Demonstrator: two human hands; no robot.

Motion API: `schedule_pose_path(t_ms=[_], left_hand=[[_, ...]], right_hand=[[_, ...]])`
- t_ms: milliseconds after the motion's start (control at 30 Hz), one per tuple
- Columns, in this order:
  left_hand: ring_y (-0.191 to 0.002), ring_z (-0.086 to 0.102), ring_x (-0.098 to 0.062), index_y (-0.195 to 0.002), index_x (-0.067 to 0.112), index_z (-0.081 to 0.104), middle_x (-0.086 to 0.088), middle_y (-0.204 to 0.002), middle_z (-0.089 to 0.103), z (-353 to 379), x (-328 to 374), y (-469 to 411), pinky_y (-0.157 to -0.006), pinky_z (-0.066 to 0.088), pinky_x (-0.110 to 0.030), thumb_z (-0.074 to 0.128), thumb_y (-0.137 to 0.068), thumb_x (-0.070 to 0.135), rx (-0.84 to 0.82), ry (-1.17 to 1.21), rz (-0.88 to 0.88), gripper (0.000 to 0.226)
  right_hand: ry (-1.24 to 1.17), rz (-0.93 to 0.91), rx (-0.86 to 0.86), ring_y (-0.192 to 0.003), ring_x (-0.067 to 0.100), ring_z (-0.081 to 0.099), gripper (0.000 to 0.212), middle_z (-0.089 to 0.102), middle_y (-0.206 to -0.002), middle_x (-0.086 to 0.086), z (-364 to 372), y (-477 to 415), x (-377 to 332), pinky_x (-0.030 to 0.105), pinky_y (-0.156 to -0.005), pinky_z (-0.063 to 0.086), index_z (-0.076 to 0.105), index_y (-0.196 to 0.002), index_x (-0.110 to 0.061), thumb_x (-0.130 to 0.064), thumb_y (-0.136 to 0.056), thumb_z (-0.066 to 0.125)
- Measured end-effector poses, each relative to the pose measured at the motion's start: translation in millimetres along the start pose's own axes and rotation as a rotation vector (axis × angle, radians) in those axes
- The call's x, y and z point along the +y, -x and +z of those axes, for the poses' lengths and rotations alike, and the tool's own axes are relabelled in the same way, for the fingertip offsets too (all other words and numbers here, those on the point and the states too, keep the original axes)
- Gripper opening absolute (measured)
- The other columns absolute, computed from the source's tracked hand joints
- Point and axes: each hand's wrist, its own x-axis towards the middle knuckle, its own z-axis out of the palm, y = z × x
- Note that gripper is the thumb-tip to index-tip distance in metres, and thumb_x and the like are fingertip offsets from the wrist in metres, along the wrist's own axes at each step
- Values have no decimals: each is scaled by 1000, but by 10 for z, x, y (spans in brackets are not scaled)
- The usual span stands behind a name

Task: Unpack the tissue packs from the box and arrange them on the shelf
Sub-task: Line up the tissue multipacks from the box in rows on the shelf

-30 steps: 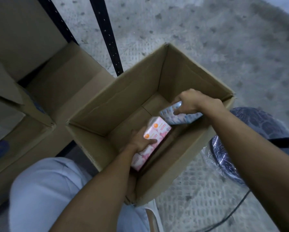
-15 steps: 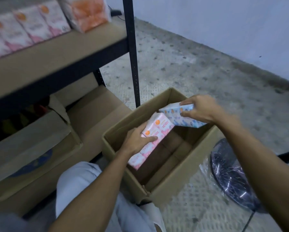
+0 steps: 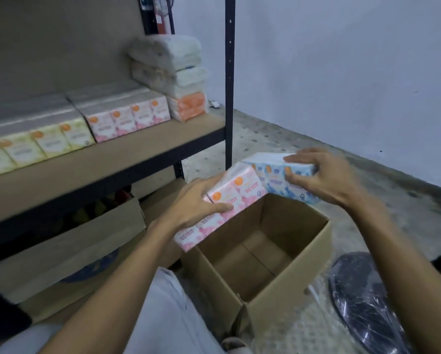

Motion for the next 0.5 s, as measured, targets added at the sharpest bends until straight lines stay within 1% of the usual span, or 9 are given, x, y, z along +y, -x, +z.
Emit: schedule_pose_path(t_ms=[67,133,167,233,300,367,433,467,500], left_hand=[[-104,54,-11,-134,56,40,13,-110,54,-274,114,86,-94,47,-38,72,-69,61,28,-59,30,72],[-102,53,-10,-135,51,42,14,-107,53,-534,189,167,-93,46,-38,71,-69,63,58,-101,43,73],[-99,54,-10,-134,49,45,13,-107,53,-668,229,213,-92,48,-38,70,-69,65,74,-116,43,72],[-95,57,-8,-131,47,48,16,-108,54,-929,261,305,-88,51,-40,69,-69,65,101,-134,41,68],[-95,59,-7,-131,50,48,18,-108,56,-1190,265,404,-88,52,-42,70,-70,64,135,-136,45,67],[-102,57,-9,-133,53,43,19,-114,57,-1440,249,499,-94,49,-39,72,-69,62,202,-188,51,71],[-116,49,-14,-141,51,34,11,-129,51,-1677,185,589,-95,39,-32,71,-71,62,266,-320,31,80],[-122,44,-16,-143,50,31,9,-135,48,-1789,140,633,-95,35,-31,70,-71,64,287,-372,9,83],[-124,43,-17,-144,51,29,8,-137,47,-1894,82,680,-96,35,-33,68,-69,67,301,-400,-17,85]], right_hand=[[-58,-20,31,-106,19,58,40,62,-127,6,-123,1,-147,32,-89,47,70,-116,-22,-35,-78,73],[-127,-40,50,-103,17,57,41,60,-127,6,-215,-19,-280,36,-87,51,68,-117,-22,-35,-79,72],[-149,-57,61,-103,16,56,41,60,-127,5,-243,-41,-344,35,-86,52,68,-118,-23,-36,-79,72],[-192,-90,82,-105,15,55,41,58,-128,3,-259,-112,-473,28,-83,51,66,-119,-25,-36,-80,72],[-254,-127,95,-106,13,54,41,57,-125,-1,-228,-210,-612,21,-80,49,66,-119,-26,-35,-79,73],[-299,-175,98,-105,9,53,40,56,-123,-6,-160,-334,-759,24,-84,51,65,-117,-33,-36,-78,73],[-335,-227,81,-106,9,54,38,56,-122,-8,-53,-473,-910,30,-89,52,63,-114,-38,-37,-78,73],[-354,-252,74,-108,9,54,38,56,-122,-8,10,-543,-992,31,-92,51,63,-114,-38,-36,-78,73],[-369,-275,69,-109,10,55,38,57,-121,-8,81,-612,-1076,32,-94,50,64,-114,-37,-36,-77,74]])
